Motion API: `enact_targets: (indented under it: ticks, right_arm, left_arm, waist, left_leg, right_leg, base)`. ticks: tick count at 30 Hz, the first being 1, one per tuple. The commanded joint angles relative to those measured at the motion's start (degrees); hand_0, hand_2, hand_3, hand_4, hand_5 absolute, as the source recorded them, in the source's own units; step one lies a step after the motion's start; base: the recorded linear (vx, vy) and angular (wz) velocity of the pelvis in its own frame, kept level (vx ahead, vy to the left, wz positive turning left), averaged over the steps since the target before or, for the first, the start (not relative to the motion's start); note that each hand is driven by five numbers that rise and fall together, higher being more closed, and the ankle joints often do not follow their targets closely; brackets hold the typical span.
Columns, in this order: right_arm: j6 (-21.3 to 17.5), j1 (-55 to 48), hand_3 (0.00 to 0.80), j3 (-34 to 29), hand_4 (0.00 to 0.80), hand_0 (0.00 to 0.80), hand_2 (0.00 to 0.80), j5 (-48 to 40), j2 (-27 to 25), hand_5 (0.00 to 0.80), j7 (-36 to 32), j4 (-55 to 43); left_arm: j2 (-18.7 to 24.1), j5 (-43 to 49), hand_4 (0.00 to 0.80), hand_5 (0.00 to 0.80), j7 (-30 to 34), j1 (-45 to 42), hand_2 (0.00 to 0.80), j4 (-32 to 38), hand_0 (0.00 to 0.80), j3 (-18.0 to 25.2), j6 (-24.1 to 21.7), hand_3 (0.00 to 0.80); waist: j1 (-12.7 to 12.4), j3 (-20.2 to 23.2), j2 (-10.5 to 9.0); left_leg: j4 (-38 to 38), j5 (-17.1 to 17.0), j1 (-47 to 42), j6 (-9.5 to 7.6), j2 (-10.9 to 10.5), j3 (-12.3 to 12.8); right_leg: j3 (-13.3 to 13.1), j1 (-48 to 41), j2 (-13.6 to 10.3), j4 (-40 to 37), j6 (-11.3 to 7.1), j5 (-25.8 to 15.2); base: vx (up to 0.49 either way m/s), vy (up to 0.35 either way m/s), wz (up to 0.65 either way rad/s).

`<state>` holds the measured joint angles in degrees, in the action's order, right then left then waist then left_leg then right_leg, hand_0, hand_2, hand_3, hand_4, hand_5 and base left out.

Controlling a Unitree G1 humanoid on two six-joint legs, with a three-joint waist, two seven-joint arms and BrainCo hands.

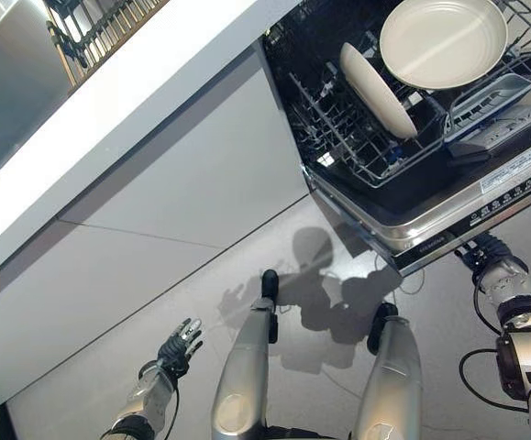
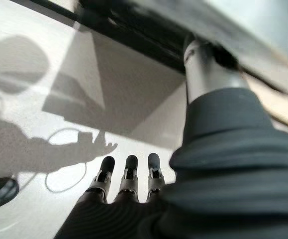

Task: Take plates into dishwasher

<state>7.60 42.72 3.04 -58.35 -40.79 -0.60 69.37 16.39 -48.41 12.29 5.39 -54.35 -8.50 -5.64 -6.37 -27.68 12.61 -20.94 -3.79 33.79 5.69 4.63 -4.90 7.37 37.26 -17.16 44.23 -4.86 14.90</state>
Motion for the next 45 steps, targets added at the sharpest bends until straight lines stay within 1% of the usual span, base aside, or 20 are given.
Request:
enact_targets:
  ticks: [1, 2, 3, 8, 13, 19, 21, 22, 26, 28, 30, 34, 36, 38, 40, 41, 42, 43, 44, 45]
  right_arm:
    - [-4.8, 20.4, 0.000, 2.5, 0.000, 0.000, 0.000, -2.1, 0.8, 0.000, -11.1, -12.5]
    - [-5.1, 21.2, 0.000, 2.7, 0.000, 0.000, 0.000, -2.1, 0.9, 0.000, -11.7, -12.8]
    - [-5.6, 22.4, 0.000, 3.3, 0.000, 0.000, 0.000, -3.0, 1.1, 0.000, -12.3, -13.3]
    - [-6.6, 27.0, 0.000, 4.1, 0.000, 0.000, 0.000, -6.5, 1.8, 0.000, -13.6, -15.8]
    - [-6.4, 28.5, 0.000, 3.9, 0.000, 0.000, 0.000, -6.2, 1.6, 0.000, -13.2, -16.5]
    - [-4.7, 28.8, 0.000, 4.0, 0.000, 0.000, 0.000, -5.4, -0.3, 0.000, -12.1, -15.1]
    - [-3.6, 28.2, 0.000, 4.1, 0.000, 0.000, 0.000, -3.2, -0.7, 0.000, -11.3, -14.2]
    - [-3.3, 28.1, 0.000, 4.2, 0.000, 0.000, 0.000, -2.2, -0.8, 0.000, -11.1, -13.9]
    - [1.0, 26.8, 0.000, 7.6, 0.000, 0.000, 0.000, 11.5, -2.5, 0.000, -6.7, -9.0]
    - [1.4, 26.1, 0.000, 9.7, 0.000, 0.000, 0.000, 12.8, -3.1, 0.000, -6.7, -7.3]
    - [1.4, 24.7, 0.000, 9.8, 0.000, 0.000, 0.000, 13.9, -2.7, 0.000, -6.9, -6.6]
    - [1.3, 18.4, 0.000, 10.9, 0.000, 0.000, 0.000, 20.8, 0.8, 0.000, -6.7, -8.8]
    - [1.1, 11.8, 0.000, 11.8, 0.000, 0.000, 0.000, 23.5, 3.3, 0.000, -5.6, -13.2]
    - [-0.2, 4.4, 0.000, 11.6, 0.000, 0.000, 0.000, 26.9, 5.7, 0.000, -5.2, -17.2]
    - [-2.6, -3.0, 0.000, 11.5, 0.000, 0.000, 0.000, 30.7, 9.4, 0.000, -3.9, -20.2]
    - [-3.9, -6.2, 0.000, 12.4, 0.000, 0.000, 0.000, 34.0, 11.8, 0.000, -2.2, -21.3]
    - [-3.9, -9.1, 0.000, 13.7, 0.000, 0.000, 0.000, 36.0, 14.4, 0.000, -1.2, -21.7]
    - [-3.9, -13.7, 0.000, 14.5, 0.000, 0.000, 0.000, 39.4, 17.7, 0.000, -0.9, -20.4]
    - [-4.4, -14.4, 0.000, 14.7, 0.000, 0.000, 0.000, 39.9, 18.2, 0.000, -0.5, -20.2]
    - [-5.5, -19.8, 0.000, 15.6, 0.000, 0.000, 0.000, 40.8, 21.3, 0.000, -0.3, -16.0]
  left_arm:
    - [4.0, -1.4, 0.000, 0.000, -0.5, -0.3, 0.000, 2.6, 0.000, 1.7, 0.2, 0.000]
    - [4.1, -1.2, 0.000, 0.000, -0.3, -0.5, 0.000, 2.7, 0.000, 1.9, 0.3, 0.000]
    - [4.1, -1.0, 0.000, 0.000, -0.2, -0.7, 0.000, 2.9, 0.000, 2.1, 0.5, 0.000]
    - [4.7, -0.2, 0.000, 0.000, 0.9, -1.6, 0.000, 3.6, 0.000, 2.7, 1.5, 0.000]
    - [5.1, 1.0, 0.000, 0.000, 1.9, -2.1, 0.000, 3.5, 0.000, 2.9, 2.0, 0.000]
    - [5.7, 2.3, 0.000, 0.000, 2.9, -2.8, 0.000, 2.8, 0.000, 2.7, 2.4, 0.000]
    - [6.0, 2.6, 0.000, 0.000, 3.6, -2.9, 0.000, 2.0, 0.000, 2.5, 2.1, 0.000]
    - [6.1, 2.6, 0.000, 0.000, 3.7, -2.9, 0.000, 2.0, 0.000, 2.5, 2.1, 0.000]
    - [6.2, 2.1, 0.000, 0.000, 4.0, -2.6, 0.000, 0.4, 0.000, 1.9, 1.0, 0.000]
    - [6.0, 1.4, 0.000, 0.000, 4.4, -2.5, 0.000, -0.2, 0.000, 1.7, 0.1, 0.000]
    - [5.7, 1.0, 0.000, 0.000, 4.4, -2.1, 0.000, -0.7, 0.000, 1.4, -0.4, 0.000]
    - [5.2, 1.7, 0.000, 0.000, 3.5, -0.4, 0.000, -2.1, 0.000, 0.8, -0.1, 0.000]
    - [4.8, 2.8, 0.000, 0.000, 1.8, 0.7, 0.000, -2.6, 0.000, 0.3, 0.5, 0.000]
    - [4.4, 3.3, 0.000, 0.000, 0.9, 0.9, 0.000, -2.6, 0.000, -0.4, 1.3, 0.000]
    - [3.9, 3.4, 0.000, 0.000, -0.2, 0.1, 0.000, -3.4, 0.000, -0.3, 1.5, 0.000]
    - [3.6, 2.9, 0.000, 0.000, -0.8, -0.7, 0.000, -4.6, 0.000, 0.2, 1.5, 0.000]
    - [3.0, 2.9, 0.000, 0.000, -1.0, -1.7, 0.000, -6.4, 0.000, 1.5, 1.4, 0.000]
    - [1.9, 3.7, 0.000, 0.000, -1.4, -3.3, 0.000, -8.8, 0.000, 3.5, 1.1, 0.000]
    - [1.8, 3.9, 0.000, 0.000, -1.5, -3.7, 0.000, -9.1, 0.000, 3.9, 1.1, 0.000]
    - [0.4, 7.6, 0.000, 0.000, -1.2, -4.6, 0.000, -12.0, 0.000, 4.8, 0.8, 0.000]
  waist:
    - [-3.0, -2.1, -0.91]
    - [-3.2, -2.1, -0.92]
    - [-3.5, -2.1, -1.22]
    - [-4.9, -2.1, -1.34]
    - [-5.8, -1.7, -1.99]
    - [-6.5, -0.6, -3.04]
    - [-6.6, -0.2, -3.22]
    - [-6.7, -0.3, -3.02]
    - [-6.4, 0.3, -3.90]
    - [-6.2, 0.6, -4.57]
    - [-5.8, 1.1, -5.33]
    - [-4.8, 3.3, -7.11]
    - [-3.8, 5.5, -8.57]
    - [-3.0, 6.9, -9.61]
    - [-2.7, 8.6, -10.66]
    - [-2.6, 9.3, -11.09]
    - [-2.7, 10.1, -11.46]
    - [-3.1, 11.4, -11.79]
    - [-3.1, 11.6, -11.87]
    - [-3.9, 12.9, -11.91]
  left_leg:
    - [-3.4, 1.1, -0.9, -4.62, -3.8, 4.0]
    - [-3.3, 1.0, -1.2, -4.54, -3.8, 3.9]
    - [-3.7, 2.4, -2.2, -4.23, -4.0, 3.5]
    - [-3.5, 1.9, -4.0, -3.84, -4.2, 2.6]
    - [-3.3, 1.4, -6.4, -3.43, -4.2, 1.7]
    - [-2.8, 0.2, -8.4, -2.75, -3.5, 1.1]
    - [-1.5, -0.6, -9.4, -2.59, -3.3, 0.9]
    - [-0.8, -2.1, -9.2, -2.80, -3.1, 1.2]
    - [5.0, -3.6, -12.3, -2.35, -2.3, 1.8]
    - [8.5, -4.1, -14.1, -2.26, -1.8, 2.1]
    - [11.5, -4.7, -15.8, -1.99, -1.5, 2.5]
    - [17.9, -6.4, -19.6, -1.45, -0.3, 3.3]
    - [21.3, -6.9, -22.2, -1.10, 0.5, 4.0]
    - [22.5, -7.0, -24.1, -0.99, 0.9, 3.8]
    - [22.0, -6.8, -25.0, -0.79, 1.4, 3.5]
    - [21.8, -6.7, -25.5, -0.59, 1.9, 3.5]
    - [22.3, -7.3, -26.0, -0.14, 2.6, 3.8]
    - [24.0, -8.8, -26.9, 0.59, 3.5, 4.4]
    - [24.4, -9.1, -27.2, 0.72, 3.6, 4.5]
    - [24.9, -11.1, -26.7, 1.52, 3.7, 4.9]
  right_leg:
    - [3.7, -3.2, 3.4, -1.2, 4.76, -4.1]
    - [3.9, -3.5, 3.3, -1.1, 4.77, -4.1]
    - [3.6, -4.6, 3.1, -0.5, 4.27, -2.4]
    - [4.9, -7.2, 2.4, -0.2, 4.38, -1.9]
    - [6.3, -11.0, 2.2, -1.3, 4.60, -1.5]
    - [7.6, -15.1, 2.3, -3.9, 4.78, -2.1]
    - [7.9, -16.4, 2.8, -5.8, 4.65, -3.0]
    - [8.6, -16.3, 2.9, -6.7, 5.06, -4.6]
    - [8.6, -19.2, 4.5, -13.9, 4.04, -7.8]
    - [8.5, -20.7, 5.3, -17.9, 3.52, -9.5]
    - [8.5, -22.3, 5.9, -21.5, 3.01, -10.8]
    - [8.3, -26.5, 6.9, -29.8, 1.83, -14.2]
    - [7.8, -29.5, 7.5, -33.4, 1.35, -14.9]
    - [7.3, -31.9, 8.4, -34.8, 1.61, -14.6]
    - [7.9, -34.1, 9.1, -35.4, 2.18, -14.2]
    - [8.3, -35.3, 9.5, -35.7, 2.55, -14.0]
    - [8.7, -36.8, 10.0, -36.5, 2.74, -14.0]
    - [9.2, -38.9, 10.7, -38.1, 2.73, -14.3]
    - [9.3, -39.4, 10.8, -38.5, 2.72, -14.4]
    - [10.0, -41.7, 11.5, -40.8, 2.55, -15.1]
  base:
    - [0.007, -0.033, 0.01]
    - [0.102, -0.045, 0.02]
    - [0.107, -0.042, 0.05]
    - [0.061, -0.016, 0.21]
    - [0.081, -0.016, 0.09]
    - [0.093, -0.004, 0.25]
    - [0.027, 0.014, 0.13]
    - [-0.034, 0.030, 0.12]
    - [-0.004, 0.007, 0.06]
    - [-0.005, 0.000, -0.10]
    - [0.003, 0.002, -0.16]
    - [0.003, 0.011, -0.12]
    - [0.030, -0.006, -0.04]
    - [0.019, -0.032, 0.00]
    - [0.102, -0.106, 0.22]
    - [0.167, -0.115, 0.27]
    - [0.224, -0.114, 0.15]
    - [0.189, -0.083, 0.05]
    - [0.201, -0.103, 0.19]
    - [0.142, -0.098, 0.36]
